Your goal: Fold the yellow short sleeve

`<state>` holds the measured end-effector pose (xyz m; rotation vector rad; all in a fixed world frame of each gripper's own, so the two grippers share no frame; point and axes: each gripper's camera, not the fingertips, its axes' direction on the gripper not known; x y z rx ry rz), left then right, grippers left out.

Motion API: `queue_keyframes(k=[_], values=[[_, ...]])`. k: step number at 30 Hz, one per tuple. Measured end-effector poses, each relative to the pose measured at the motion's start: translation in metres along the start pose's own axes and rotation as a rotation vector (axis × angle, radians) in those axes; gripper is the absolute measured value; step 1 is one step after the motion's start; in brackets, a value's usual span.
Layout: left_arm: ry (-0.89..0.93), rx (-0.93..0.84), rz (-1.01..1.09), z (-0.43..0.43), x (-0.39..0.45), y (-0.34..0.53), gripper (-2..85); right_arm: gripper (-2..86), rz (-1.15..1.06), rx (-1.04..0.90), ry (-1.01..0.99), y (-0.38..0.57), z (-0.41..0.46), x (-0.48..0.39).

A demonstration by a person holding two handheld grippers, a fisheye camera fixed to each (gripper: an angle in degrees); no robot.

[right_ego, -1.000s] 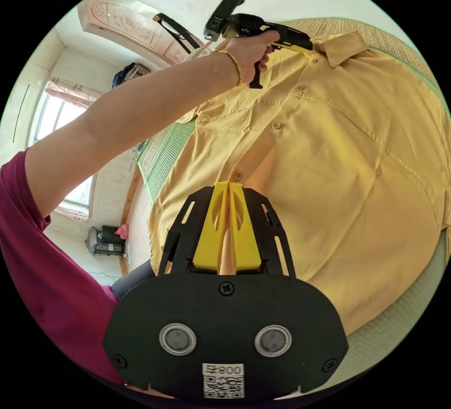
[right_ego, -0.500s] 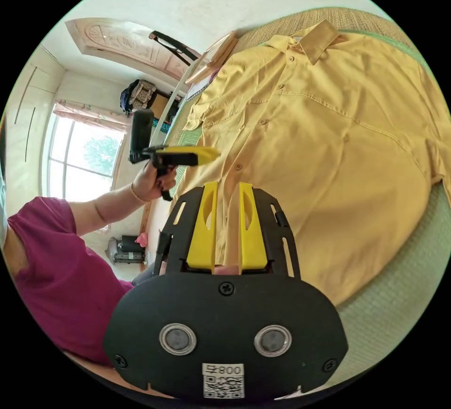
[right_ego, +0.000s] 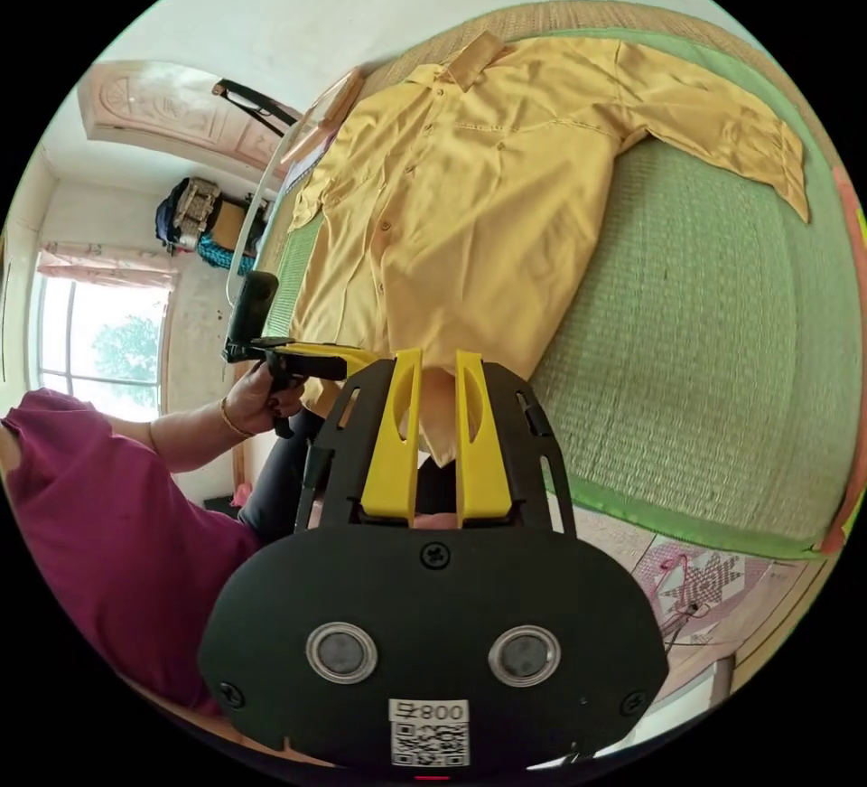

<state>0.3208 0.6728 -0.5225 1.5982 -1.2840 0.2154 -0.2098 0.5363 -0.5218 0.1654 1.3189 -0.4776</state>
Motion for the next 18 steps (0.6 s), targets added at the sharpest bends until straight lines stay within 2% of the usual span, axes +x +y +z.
queue_keyframes(k=[10, 18], values=[[0.002, -0.008, -0.034, 0.008, -0.008, 0.019, 5.1, 8.2, 0.051, -0.034, 0.183, 0.069, -0.015, 0.004], [0.041, -0.014, -0.073, 0.017, -0.021, 0.032, 1.0, 8.1, 0.034, 0.039, 0.053, 0.088, -0.029, 0.0]])
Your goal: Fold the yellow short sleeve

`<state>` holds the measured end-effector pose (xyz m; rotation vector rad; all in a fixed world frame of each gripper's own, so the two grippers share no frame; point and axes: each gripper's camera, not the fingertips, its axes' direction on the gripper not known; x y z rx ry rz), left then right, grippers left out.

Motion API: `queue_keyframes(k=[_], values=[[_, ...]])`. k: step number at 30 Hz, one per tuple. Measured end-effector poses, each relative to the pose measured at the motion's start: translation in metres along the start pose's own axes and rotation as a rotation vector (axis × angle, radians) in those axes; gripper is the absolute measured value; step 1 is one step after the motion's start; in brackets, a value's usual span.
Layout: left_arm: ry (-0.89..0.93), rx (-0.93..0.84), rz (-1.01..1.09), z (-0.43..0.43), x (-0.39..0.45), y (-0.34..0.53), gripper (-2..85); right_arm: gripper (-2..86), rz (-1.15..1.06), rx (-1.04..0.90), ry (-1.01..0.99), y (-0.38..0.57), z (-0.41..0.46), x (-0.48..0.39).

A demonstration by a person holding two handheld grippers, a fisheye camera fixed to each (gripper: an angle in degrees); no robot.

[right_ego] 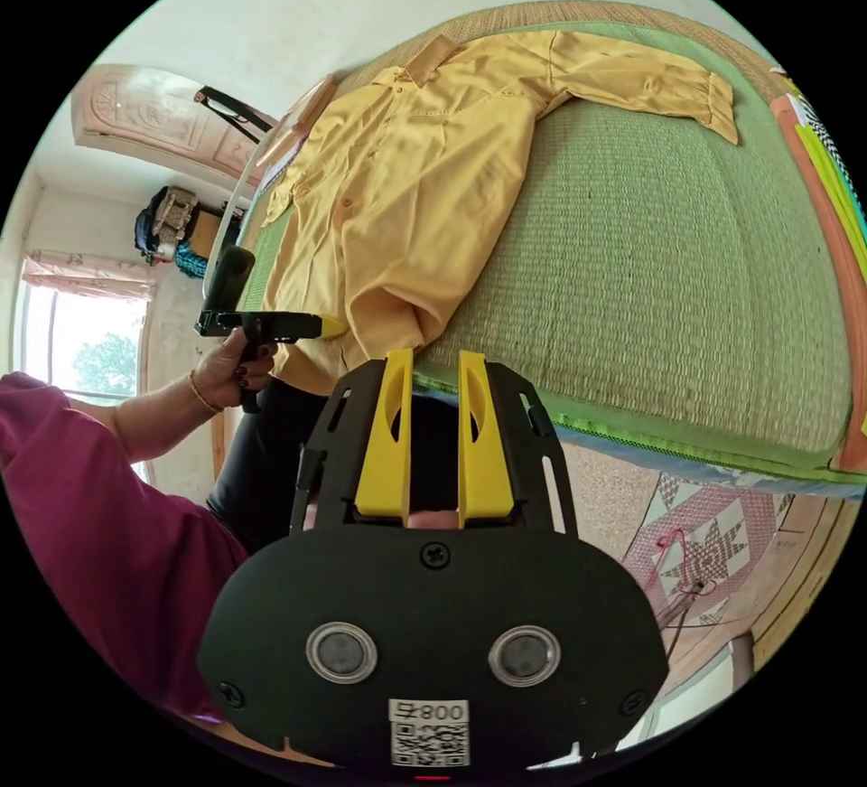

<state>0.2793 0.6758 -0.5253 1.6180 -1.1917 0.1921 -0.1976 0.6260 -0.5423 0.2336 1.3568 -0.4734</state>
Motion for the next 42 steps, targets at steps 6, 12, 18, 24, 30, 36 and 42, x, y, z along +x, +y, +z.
queue_keyframes(k=[6, 12, 18, 24, 30, 36, 42], values=[[0.111, 0.046, -0.001, -0.02, 0.0, 0.025, 0.3, 7.5, -0.053, -0.032, -0.039, 0.006, -0.002, -0.019], [0.108, 0.112, -0.09, -0.058, -0.029, 0.056, 0.2, 7.9, -0.102, -0.045, -0.005, 0.027, -0.005, -0.05], [0.171, 0.203, -0.13, -0.085, -0.046, 0.07, 0.2, 8.3, -0.189, -0.069, 0.131, 0.037, 0.009, -0.101], [0.202, 0.256, -0.156, -0.102, -0.057, 0.082, 0.2, 8.2, -0.214, -0.035, 0.299, 0.043, 0.009, -0.134], [0.22, 0.244, -0.156, -0.096, -0.057, 0.085, 0.2, 8.0, -0.276, -0.019, 0.415, 0.04, 0.016, -0.166], [0.238, 0.253, -0.162, -0.095, -0.059, 0.083, 0.1, 5.2, -0.288, -0.059, 0.46, 0.042, 0.032, -0.173], [0.258, 0.239, -0.16, -0.091, -0.058, 0.079, 0.1, 1.1, -0.296, -0.069, 0.587, 0.052, 0.015, -0.173]])
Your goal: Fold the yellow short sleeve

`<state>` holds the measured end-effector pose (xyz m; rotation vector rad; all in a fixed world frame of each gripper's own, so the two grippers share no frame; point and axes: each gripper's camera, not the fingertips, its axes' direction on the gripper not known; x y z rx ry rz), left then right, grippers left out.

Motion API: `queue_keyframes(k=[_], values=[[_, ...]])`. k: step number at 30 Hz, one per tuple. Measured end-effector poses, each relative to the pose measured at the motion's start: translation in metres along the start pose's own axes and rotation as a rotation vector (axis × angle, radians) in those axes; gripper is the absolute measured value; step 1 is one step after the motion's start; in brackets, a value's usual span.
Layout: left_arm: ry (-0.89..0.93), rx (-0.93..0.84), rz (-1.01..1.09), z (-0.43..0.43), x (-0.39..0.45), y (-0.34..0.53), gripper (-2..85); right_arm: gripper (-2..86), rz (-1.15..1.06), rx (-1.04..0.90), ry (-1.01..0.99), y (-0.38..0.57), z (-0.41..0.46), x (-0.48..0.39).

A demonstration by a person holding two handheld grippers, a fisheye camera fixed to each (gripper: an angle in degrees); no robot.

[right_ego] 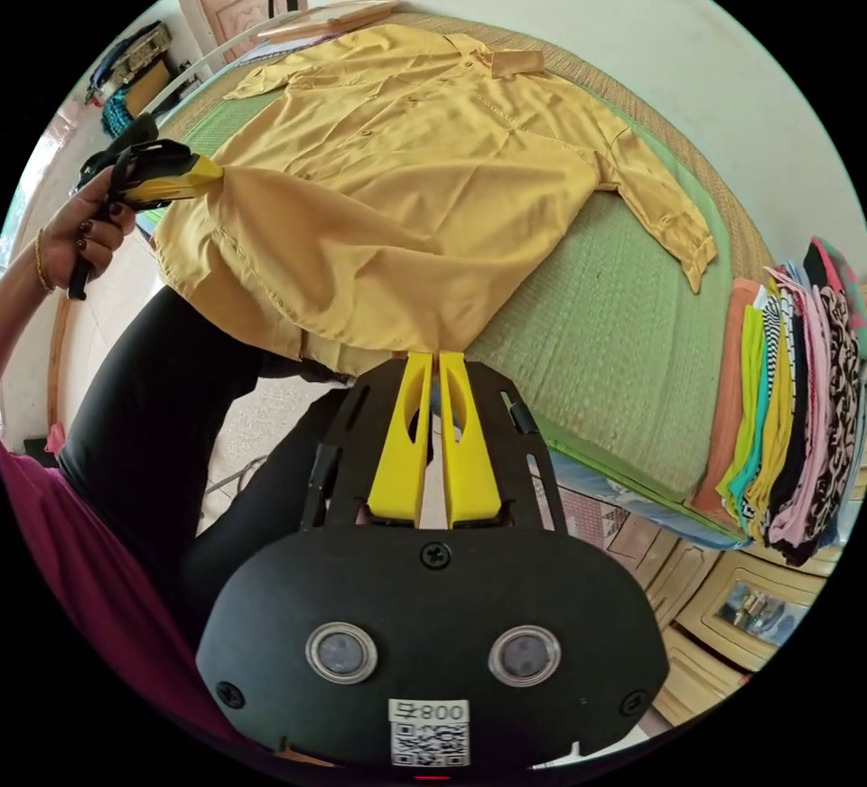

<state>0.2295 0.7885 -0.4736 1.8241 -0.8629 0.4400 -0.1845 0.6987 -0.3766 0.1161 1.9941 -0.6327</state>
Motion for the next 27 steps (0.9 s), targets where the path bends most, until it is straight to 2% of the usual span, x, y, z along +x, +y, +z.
queue_keyframes(k=[4, 10, 15, 21, 27], values=[[0.006, -0.069, -0.008, 0.021, 0.0, 0.0, 0.1, 0.9, 0.043, 0.001, 0.025, 0.026, -0.01, 0.025], [-0.072, -0.174, -0.067, 0.063, -0.017, -0.001, 0.2, 0.9, 0.168, -0.044, -0.085, 0.047, 0.022, 0.072], [-0.151, -0.179, -0.047, 0.071, -0.015, -0.011, 0.4, 1.1, 0.209, -0.061, -0.175, 0.049, 0.047, 0.1], [-0.208, -0.201, -0.015, 0.07, -0.003, -0.017, 0.9, 2.2, 0.303, -0.069, -0.351, 0.068, 0.077, 0.147], [-0.215, -0.151, 0.035, 0.054, 0.014, -0.021, 1.9, 3.1, 0.431, -0.018, -0.576, 0.089, 0.105, 0.196]])
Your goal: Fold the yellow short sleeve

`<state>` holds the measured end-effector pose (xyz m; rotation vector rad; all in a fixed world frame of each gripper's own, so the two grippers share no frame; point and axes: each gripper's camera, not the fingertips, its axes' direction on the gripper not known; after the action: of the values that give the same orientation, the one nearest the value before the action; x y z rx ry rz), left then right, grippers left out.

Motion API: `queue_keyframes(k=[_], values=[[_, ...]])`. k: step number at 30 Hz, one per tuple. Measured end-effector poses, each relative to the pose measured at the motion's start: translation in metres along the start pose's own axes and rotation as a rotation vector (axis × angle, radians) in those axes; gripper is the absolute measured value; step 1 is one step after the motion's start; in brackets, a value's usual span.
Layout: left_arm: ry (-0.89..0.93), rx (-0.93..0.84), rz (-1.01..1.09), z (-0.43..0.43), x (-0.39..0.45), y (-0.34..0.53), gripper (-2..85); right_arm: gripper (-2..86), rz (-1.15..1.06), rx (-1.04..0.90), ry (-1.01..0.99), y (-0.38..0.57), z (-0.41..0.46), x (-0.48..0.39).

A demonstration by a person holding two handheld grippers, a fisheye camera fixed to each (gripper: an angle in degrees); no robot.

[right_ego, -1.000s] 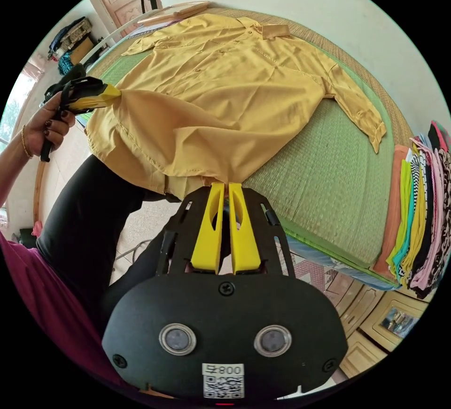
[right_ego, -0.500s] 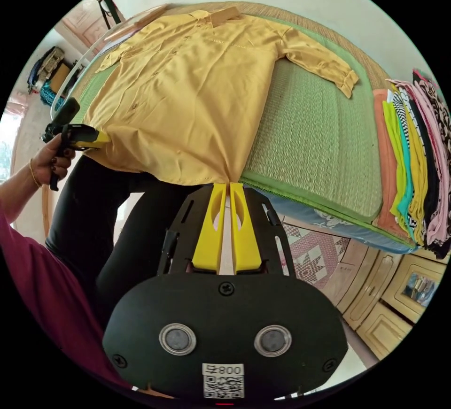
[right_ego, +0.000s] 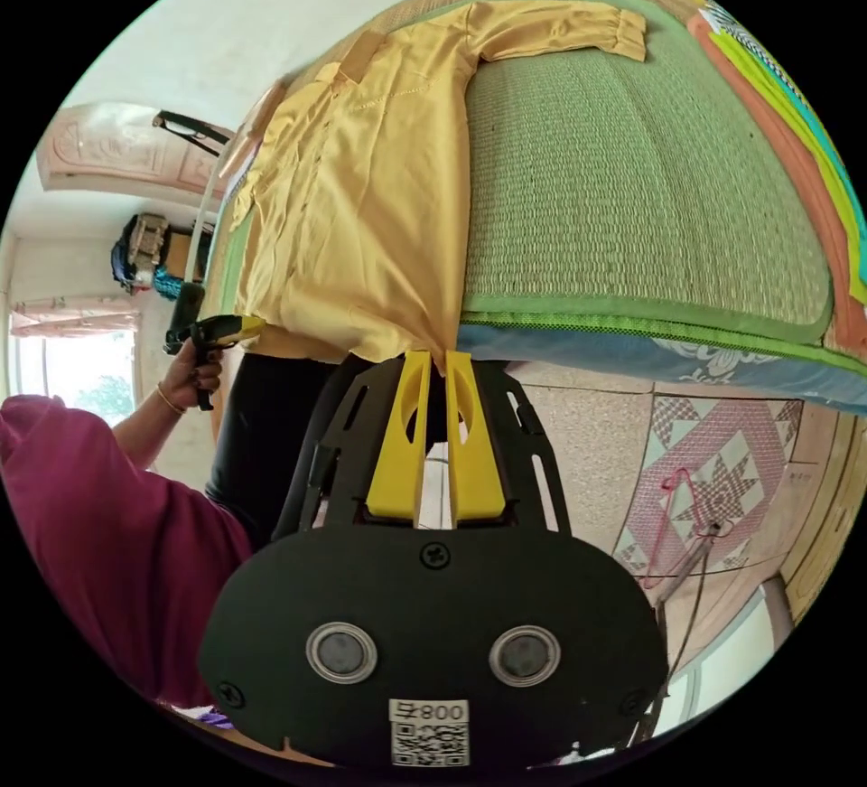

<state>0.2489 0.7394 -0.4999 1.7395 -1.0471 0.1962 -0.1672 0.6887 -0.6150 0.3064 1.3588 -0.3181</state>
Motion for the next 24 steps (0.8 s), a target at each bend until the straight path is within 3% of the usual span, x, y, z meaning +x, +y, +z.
queue_keyframes(k=[14, 24], values=[[-0.091, 0.047, 0.246, 0.0, 0.058, -0.114, 2.1, 8.1, 0.049, -0.113, -0.103, -0.022, 0.056, 0.057], [-0.237, 0.273, 0.309, -0.044, 0.093, -0.285, 1.7, 6.6, 0.08, -0.006, -0.177, -0.054, 0.05, 0.073]])
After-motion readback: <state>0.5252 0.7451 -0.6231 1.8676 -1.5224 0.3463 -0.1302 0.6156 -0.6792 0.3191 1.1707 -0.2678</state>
